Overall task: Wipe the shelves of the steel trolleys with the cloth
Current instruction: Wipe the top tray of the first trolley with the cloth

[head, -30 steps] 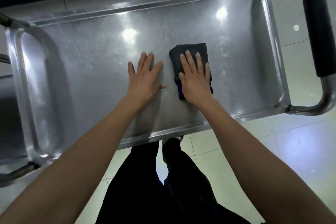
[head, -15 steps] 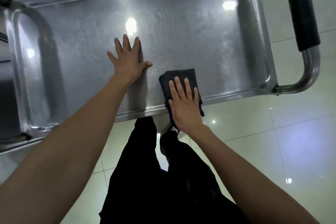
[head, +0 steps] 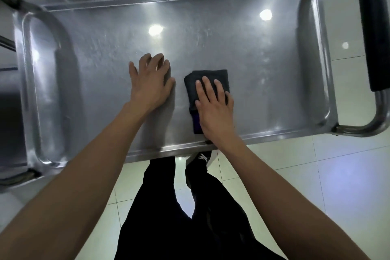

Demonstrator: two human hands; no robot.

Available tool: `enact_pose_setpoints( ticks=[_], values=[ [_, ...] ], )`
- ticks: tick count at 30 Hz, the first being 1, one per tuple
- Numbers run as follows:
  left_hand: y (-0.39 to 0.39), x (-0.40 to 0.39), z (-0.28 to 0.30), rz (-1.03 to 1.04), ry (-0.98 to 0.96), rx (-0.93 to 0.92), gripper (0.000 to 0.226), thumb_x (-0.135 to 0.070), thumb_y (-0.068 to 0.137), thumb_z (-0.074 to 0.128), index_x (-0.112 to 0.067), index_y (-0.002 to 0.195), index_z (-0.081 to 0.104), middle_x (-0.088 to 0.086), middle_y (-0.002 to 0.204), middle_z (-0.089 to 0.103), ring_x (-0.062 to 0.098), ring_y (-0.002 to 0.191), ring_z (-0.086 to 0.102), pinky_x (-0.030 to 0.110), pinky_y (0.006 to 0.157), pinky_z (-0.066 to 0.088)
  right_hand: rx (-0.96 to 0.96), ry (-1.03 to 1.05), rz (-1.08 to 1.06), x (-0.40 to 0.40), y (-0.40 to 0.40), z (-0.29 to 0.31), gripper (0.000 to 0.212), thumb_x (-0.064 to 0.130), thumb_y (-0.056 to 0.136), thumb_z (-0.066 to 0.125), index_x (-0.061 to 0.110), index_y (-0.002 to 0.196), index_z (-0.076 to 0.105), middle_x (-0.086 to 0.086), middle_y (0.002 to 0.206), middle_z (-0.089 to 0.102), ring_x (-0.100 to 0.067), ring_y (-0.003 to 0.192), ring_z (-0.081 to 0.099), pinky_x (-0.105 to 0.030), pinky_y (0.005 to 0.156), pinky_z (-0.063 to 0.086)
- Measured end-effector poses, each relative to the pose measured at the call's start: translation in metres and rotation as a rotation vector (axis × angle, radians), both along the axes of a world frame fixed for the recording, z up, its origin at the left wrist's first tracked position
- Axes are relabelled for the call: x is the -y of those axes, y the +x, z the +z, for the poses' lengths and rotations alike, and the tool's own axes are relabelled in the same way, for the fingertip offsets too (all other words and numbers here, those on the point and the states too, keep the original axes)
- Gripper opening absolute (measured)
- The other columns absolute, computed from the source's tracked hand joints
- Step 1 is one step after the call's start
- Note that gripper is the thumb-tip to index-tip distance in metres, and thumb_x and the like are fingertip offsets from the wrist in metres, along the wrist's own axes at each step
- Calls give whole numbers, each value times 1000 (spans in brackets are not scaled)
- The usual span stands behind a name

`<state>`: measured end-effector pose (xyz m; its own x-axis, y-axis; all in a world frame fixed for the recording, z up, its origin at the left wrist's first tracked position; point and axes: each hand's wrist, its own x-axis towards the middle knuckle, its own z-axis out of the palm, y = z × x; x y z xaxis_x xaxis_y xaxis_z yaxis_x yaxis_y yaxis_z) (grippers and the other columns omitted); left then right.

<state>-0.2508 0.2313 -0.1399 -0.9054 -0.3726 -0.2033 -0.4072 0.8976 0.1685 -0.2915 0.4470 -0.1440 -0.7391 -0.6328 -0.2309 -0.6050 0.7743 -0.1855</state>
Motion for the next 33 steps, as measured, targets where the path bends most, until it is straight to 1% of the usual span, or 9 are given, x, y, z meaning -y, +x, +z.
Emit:
enact_pose_setpoints(
  ticks=[2,4,8,13,18,21,24,27,33],
  values=[
    [2,5,-1,34,44,-34,41,-42,100,47,-26,138,51,12,157,29,38,149,14,69,113,16,-9,-9,-5,21,-16,-2,55,37,108,29,25,159,15,3,167,13,-25,153,9,-52,119,21],
    [4,11,-2,49,62,-22,40,-41,101,46,-33,140,50,11,159,27,37,149,14,70,113,16,-12,-10,-21,43,-33,-3,55,37,108,25,25,159,11,3,167,8,-24,154,3,-54,120,15],
    [10,26,-7,-6,55,41,57,-54,99,43,-34,152,35,5,165,19,31,152,13,72,114,13,7,-15,-61,88,-67,-6,55,37,108,18,27,160,3,4,168,-2,-23,154,-8,-58,121,5],
    [5,33,-4,-51,59,68,69,-61,96,44,-33,156,26,1,167,11,27,154,7,74,112,15,-39,1,-76,142,-113,-8,56,38,108,18,27,160,3,2,168,-3,-25,154,-6,-56,122,7],
    [4,45,2,-148,132,177,84,-67,92,46,-36,159,6,-2,167,-14,25,153,-17,72,115,5,-19,-31,-63,195,-165,-9,56,39,107,18,26,160,6,1,168,-1,-25,154,-6,-57,122,6],
    [9,49,2,-189,129,192,88,-67,92,48,-36,159,0,-2,166,-22,24,152,-23,71,115,4,-28,-46,-60,218,-183,-10,57,39,106,18,25,160,6,0,168,-1,-26,154,-6,-57,122,4],
    [12,52,-2,-215,110,196,89,-72,91,44,-36,158,-3,-2,165,-25,23,151,-25,71,116,1,-29,-51,-83,227,-187,-9,56,38,107,19,25,160,7,0,168,0,-26,154,-6,-57,123,4],
    [13,52,-7,-217,103,191,89,-71,91,45,-37,159,-2,-2,165,-25,22,151,-25,71,115,2,-26,-39,-92,222,-176,-7,57,39,107,18,25,160,4,1,168,-3,-25,154,-8,-55,123,4],
    [10,55,-9,-197,160,170,89,-71,90,49,-39,159,3,-5,166,-20,20,152,-23,70,115,-3,15,-24,-96,181,-133,-4,58,41,106,19,26,160,2,2,168,-4,-23,154,-9,-54,123,1]
  ],
)
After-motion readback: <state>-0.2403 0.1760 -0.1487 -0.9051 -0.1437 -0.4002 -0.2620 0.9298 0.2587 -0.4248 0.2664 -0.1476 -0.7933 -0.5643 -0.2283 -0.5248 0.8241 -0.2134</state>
